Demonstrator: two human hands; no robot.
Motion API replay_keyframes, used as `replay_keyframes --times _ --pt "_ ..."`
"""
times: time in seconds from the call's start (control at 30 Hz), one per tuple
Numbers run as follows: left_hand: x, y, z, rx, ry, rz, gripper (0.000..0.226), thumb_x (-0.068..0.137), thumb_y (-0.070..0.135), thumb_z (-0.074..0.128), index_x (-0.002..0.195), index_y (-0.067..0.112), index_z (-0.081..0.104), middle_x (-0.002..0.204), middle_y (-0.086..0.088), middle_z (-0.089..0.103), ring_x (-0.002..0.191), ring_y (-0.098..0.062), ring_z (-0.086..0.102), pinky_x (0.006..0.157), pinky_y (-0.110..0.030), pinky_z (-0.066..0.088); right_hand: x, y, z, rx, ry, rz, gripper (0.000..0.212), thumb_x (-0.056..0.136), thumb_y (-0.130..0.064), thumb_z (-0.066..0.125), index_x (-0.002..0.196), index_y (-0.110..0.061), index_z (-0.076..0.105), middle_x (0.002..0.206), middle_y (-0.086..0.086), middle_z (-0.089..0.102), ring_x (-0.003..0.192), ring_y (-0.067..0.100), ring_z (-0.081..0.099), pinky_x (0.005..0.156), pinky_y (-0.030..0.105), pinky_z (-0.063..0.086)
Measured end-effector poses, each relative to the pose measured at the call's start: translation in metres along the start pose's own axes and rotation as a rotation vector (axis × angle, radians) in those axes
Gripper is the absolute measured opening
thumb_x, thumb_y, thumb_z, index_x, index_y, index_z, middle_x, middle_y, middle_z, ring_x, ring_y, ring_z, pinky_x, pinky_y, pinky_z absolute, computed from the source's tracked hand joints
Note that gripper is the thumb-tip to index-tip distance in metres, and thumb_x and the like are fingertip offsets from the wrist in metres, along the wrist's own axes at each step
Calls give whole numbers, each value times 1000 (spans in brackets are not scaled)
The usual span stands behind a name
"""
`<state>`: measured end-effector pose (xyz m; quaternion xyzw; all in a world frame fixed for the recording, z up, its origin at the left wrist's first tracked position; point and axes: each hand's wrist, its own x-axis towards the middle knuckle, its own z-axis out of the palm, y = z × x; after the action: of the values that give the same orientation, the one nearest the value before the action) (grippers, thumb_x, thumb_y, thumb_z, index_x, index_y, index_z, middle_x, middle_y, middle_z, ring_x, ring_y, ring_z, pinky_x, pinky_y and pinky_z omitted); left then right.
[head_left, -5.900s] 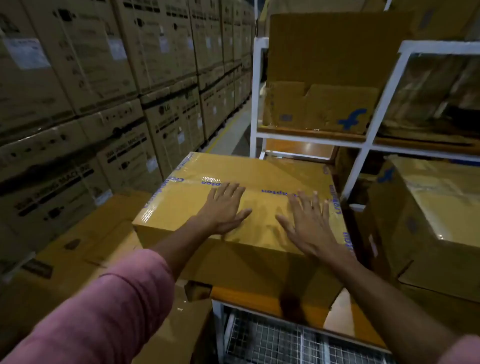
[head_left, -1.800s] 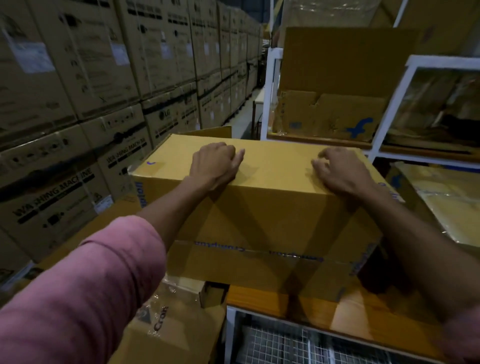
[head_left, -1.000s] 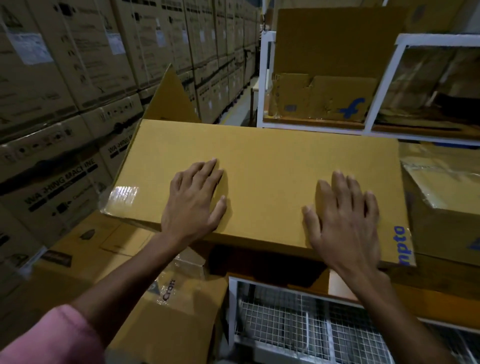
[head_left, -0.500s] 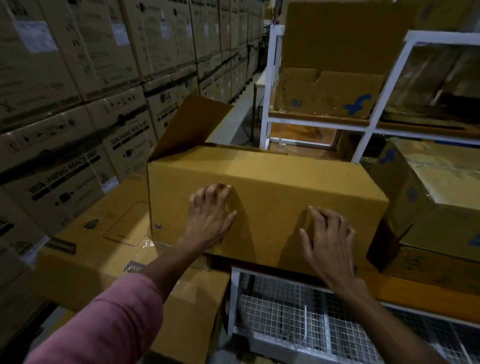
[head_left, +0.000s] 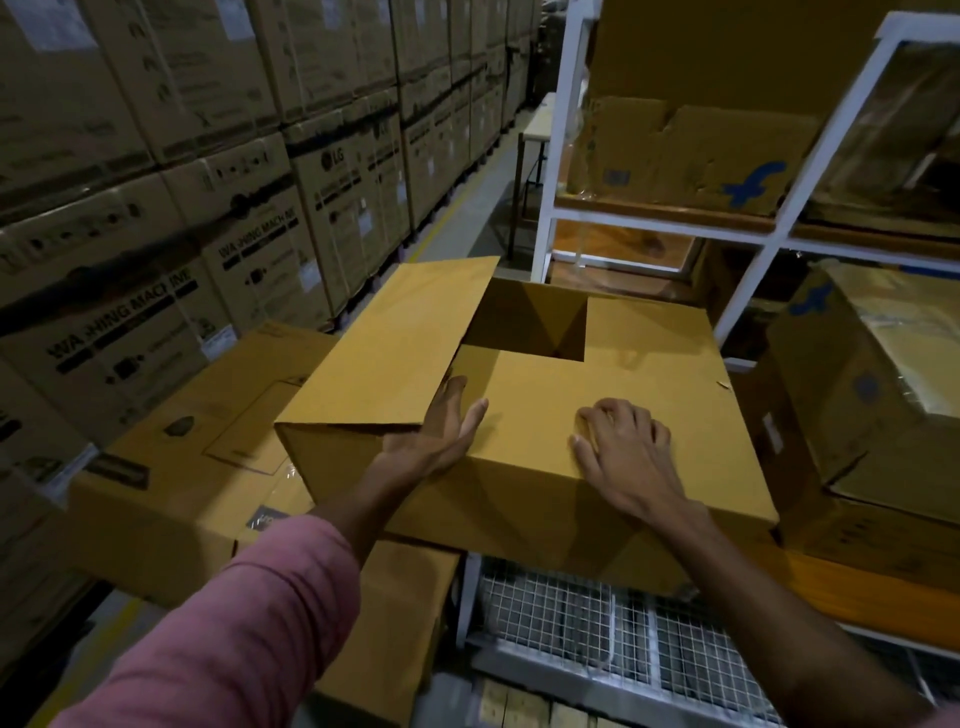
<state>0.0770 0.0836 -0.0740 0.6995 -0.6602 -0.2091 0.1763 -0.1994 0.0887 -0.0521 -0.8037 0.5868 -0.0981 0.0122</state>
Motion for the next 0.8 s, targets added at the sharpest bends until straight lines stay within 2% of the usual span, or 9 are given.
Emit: replay_keyframes --times 0.1,0.17,0.37,0.5,0.63,0.73,0.8 --pt "22 -17 11 -61 -54 13 87 83 94 10 155 45 14 169 5 20 152 -28 25 119 -62 25 9 -5 1 4 -23 25 61 96 -58 24 144 -26 47 150 8 40 139 27 35 114 50 29" --pt "34 -22 10 -44 -21 14 91 84 94 9 156 39 17 167 1 24 151 -30 29 118 -61 28 16 -9 3 -3 -26 33 63 96 -57 23 145 -25 46 151 8 40 139 28 35 114 50 29" --pt "41 -14 3 -32 -5 42 103 81 94 2 159 28 22 167 0 21 151 -30 26 119 -58 26 35 -5 5 19 -34 32 61 95 -56 25 143 -26 48 150 8 41 139 27 35 115 52 28" --pt "44 -3 -1 29 -1 94 77 99 73 16 157 24 28 165 4 23 152 -22 21 123 -53 19 44 2 4 22 -39 38 62 95 -58 25 144 -27 47 151 6 41 140 25 35 116 51 28" --pt "53 -3 -4 48 33 112 86 94 78 14 153 21 36 162 0 28 150 -27 27 122 -49 22 48 0 4 11 -51 52 66 95 -59 22 148 -27 45 153 5 41 141 24 35 116 50 28" --pt "53 -4 -4 90 38 146 69 103 63 27 155 19 36 161 -3 30 149 -25 27 123 -42 18 48 -2 5 -1 -56 56 69 94 -60 18 149 -26 43 155 5 39 142 23 34 115 49 29" --pt "53 -5 -6 127 42 151 70 102 64 26 155 20 34 162 -3 30 149 -26 27 123 -45 20 48 -2 6 -10 -69 62 71 93 -61 16 150 -26 42 156 5 38 143 23 32 114 49 29"
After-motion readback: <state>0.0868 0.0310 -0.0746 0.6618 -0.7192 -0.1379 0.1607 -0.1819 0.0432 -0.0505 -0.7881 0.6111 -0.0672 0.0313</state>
